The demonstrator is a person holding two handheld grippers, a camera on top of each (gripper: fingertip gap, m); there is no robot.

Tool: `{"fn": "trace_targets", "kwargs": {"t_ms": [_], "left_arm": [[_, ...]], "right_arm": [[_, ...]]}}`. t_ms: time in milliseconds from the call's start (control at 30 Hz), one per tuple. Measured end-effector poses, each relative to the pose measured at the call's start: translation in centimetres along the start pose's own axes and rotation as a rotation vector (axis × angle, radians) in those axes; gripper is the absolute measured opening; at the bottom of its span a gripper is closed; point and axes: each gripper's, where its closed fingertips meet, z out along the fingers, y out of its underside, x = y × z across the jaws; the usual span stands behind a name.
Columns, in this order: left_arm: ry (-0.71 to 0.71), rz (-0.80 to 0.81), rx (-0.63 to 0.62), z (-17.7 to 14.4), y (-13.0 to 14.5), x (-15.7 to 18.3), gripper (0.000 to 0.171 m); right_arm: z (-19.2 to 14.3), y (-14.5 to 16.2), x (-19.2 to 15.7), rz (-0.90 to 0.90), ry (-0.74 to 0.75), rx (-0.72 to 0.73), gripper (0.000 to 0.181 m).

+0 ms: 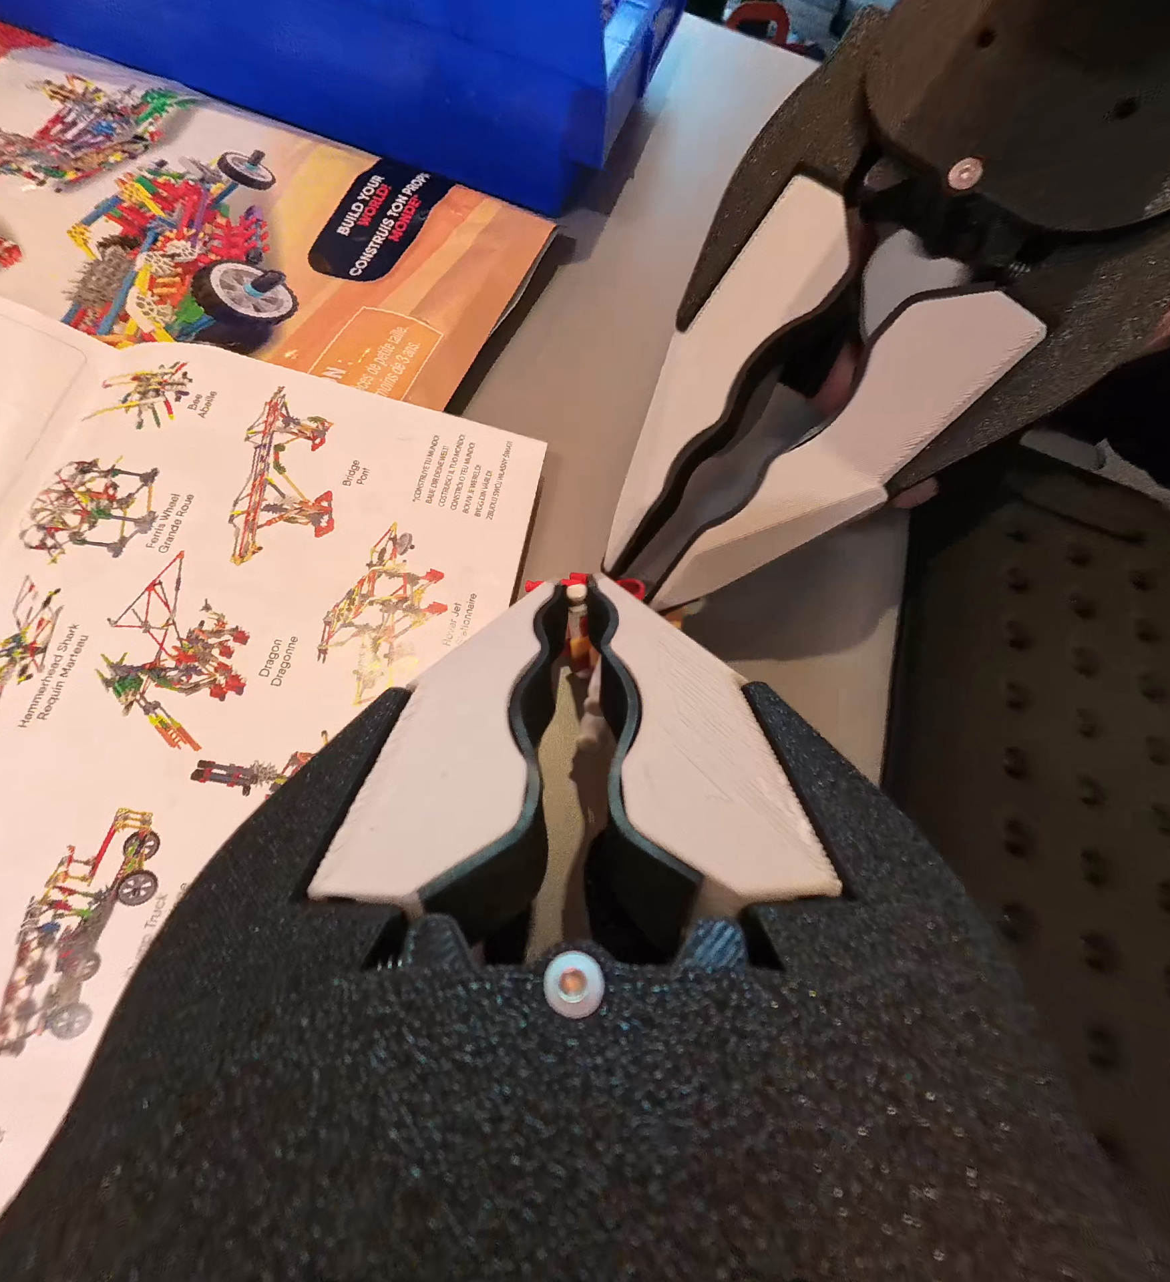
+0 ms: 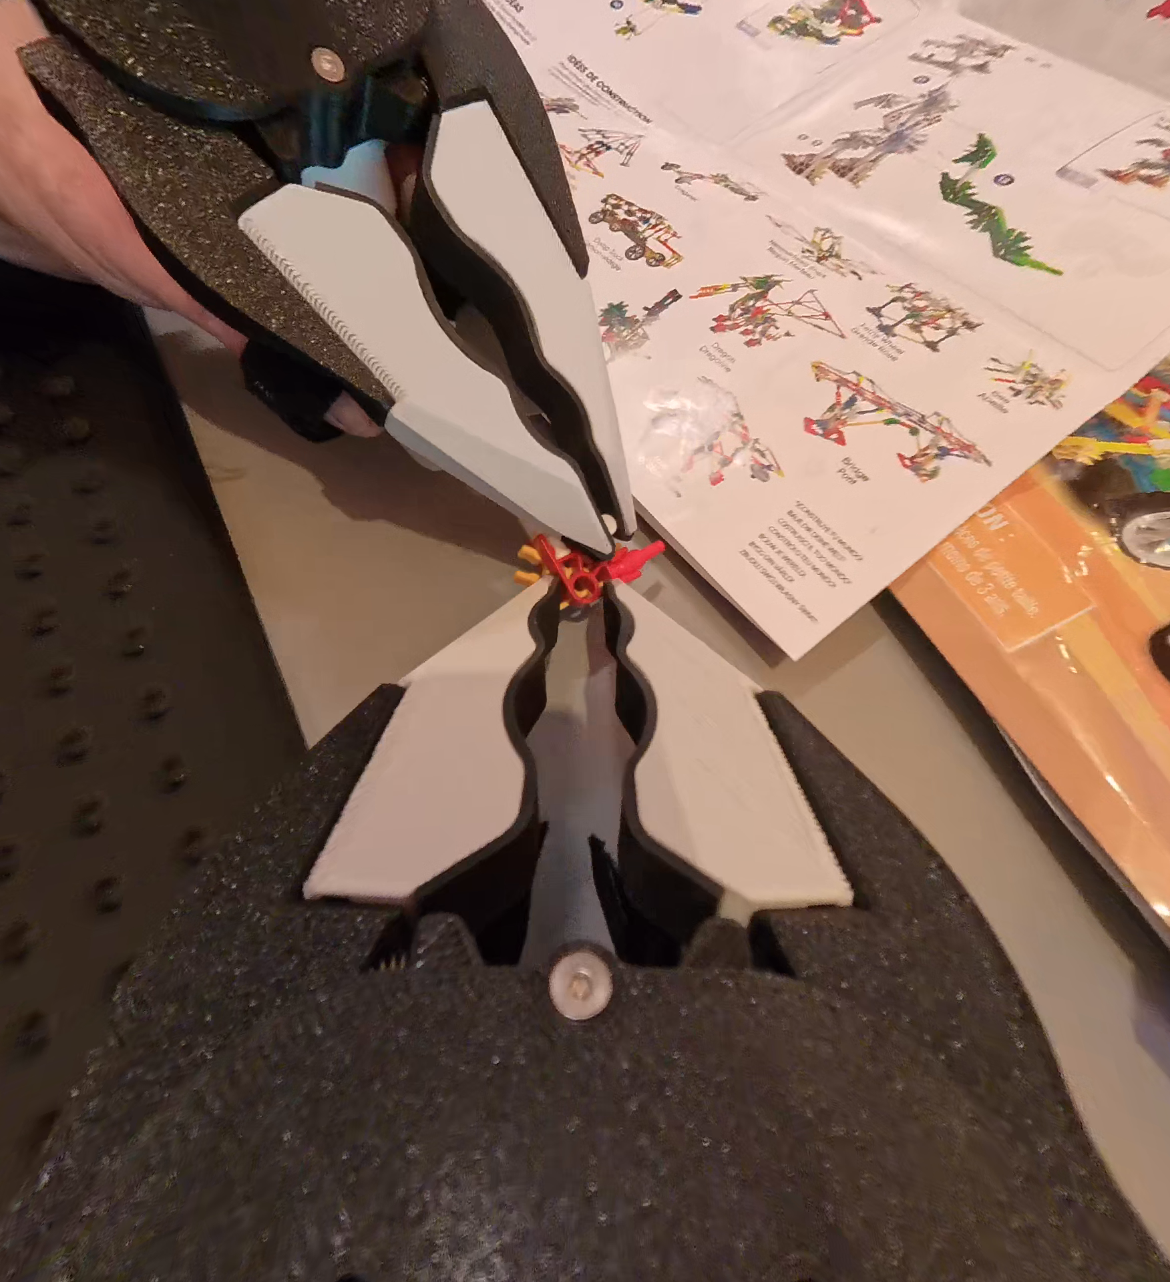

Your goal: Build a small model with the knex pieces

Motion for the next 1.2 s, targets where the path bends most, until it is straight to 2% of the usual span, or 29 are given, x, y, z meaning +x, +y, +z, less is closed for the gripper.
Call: {"fn": "trace_targets", "kwargs": {"t_ms": [133, 267, 400, 467, 533, 833, 1033, 1200], "left_arm": [[-0.034, 0.034, 0.004, 0.0, -0.1, -0.1, 0.001], [0.014, -0.004, 0.056, 0.3, -1.3, 1.0, 0.001], [0.056, -0.009, 0.060, 1.5, -2.3, 3.2, 0.002], [0.035, 0.062, 0.006, 2.3, -1.6, 3.9, 0.002], [0.046, 0.065, -0.020, 2.6, -1.1, 4.6, 0.002], [0.071, 0.026, -0.034, 0.7, 0.5, 6.2, 0.002], [0.029, 0.102, -0.046, -1.3, 2.0, 6.1, 0.002], [0.062, 0.130, -0.052, -2.5, 2.9, 6.1, 0.002]], "right_arm": [[0.1, 0.0, -0.1, -0.017, 0.009, 0.002, 0.009], [-1.8, -0.1, -0.3, -0.052, 0.027, -0.002, 0.005], [-4.1, 1.1, -0.8, -0.101, 0.023, -0.105, 0.001], [-4.2, 2.4, -1.1, -0.111, 0.015, -0.170, 0.002], [-4.1, 3.2, -1.5, -0.118, 0.009, -0.199, 0.002], [-3.7, 2.8, -4.6, -0.147, 0.015, -0.192, 0.003], [-3.0, 2.2, -6.0, -0.138, 0.000, -0.173, 0.008], [-2.5, 1.7, -6.7, -0.093, -0.009, -0.143, 0.015]]}}
